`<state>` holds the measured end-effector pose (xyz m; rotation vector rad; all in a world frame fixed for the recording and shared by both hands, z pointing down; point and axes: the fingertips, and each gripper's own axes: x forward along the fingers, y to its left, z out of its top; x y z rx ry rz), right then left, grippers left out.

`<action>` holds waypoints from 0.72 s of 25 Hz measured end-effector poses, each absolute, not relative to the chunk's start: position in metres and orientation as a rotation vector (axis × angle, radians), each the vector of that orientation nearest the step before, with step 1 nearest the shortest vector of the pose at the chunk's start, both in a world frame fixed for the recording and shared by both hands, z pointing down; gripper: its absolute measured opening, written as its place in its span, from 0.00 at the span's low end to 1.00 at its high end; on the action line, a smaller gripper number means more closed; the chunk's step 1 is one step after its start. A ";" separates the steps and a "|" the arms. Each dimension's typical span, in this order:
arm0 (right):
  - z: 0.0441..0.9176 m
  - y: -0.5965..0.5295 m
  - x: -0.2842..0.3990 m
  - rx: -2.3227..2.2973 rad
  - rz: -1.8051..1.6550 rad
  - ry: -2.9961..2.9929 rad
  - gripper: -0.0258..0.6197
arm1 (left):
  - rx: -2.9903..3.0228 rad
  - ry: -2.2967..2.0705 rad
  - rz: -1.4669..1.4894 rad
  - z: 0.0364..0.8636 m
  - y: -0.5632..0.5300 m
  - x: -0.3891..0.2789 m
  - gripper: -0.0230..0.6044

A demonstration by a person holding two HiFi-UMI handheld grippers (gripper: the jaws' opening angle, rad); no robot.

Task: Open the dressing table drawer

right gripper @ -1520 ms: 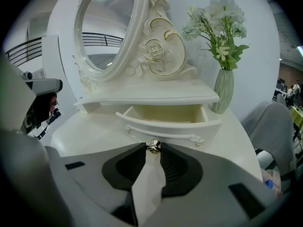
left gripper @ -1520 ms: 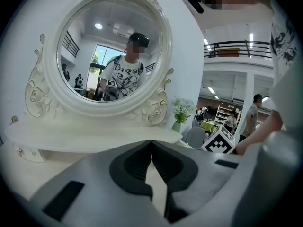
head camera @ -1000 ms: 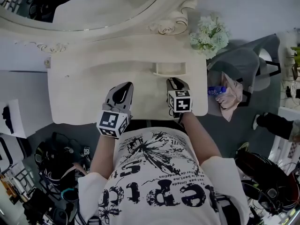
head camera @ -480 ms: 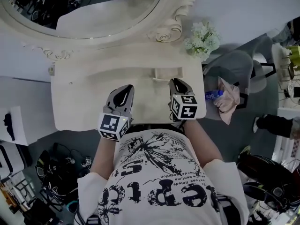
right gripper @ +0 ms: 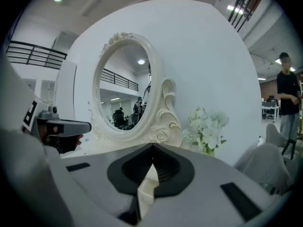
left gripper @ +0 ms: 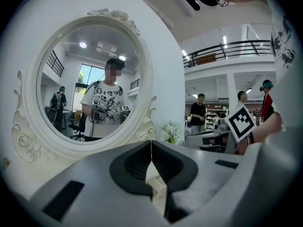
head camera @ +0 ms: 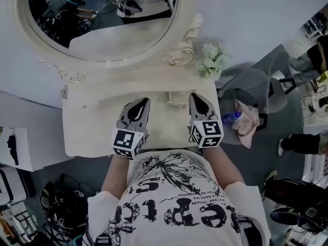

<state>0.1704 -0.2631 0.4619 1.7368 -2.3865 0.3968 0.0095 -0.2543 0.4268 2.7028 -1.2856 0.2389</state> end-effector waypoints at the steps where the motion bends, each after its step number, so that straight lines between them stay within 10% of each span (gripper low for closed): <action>1: 0.456 -0.261 0.170 1.739 0.382 -2.401 0.07 | 2.707 -1.297 0.232 0.422 -0.255 0.009 0.07; 18: 0.432 -0.249 0.170 1.727 0.246 -2.502 0.07 | 2.751 -1.255 0.172 0.400 -0.264 0.029 0.07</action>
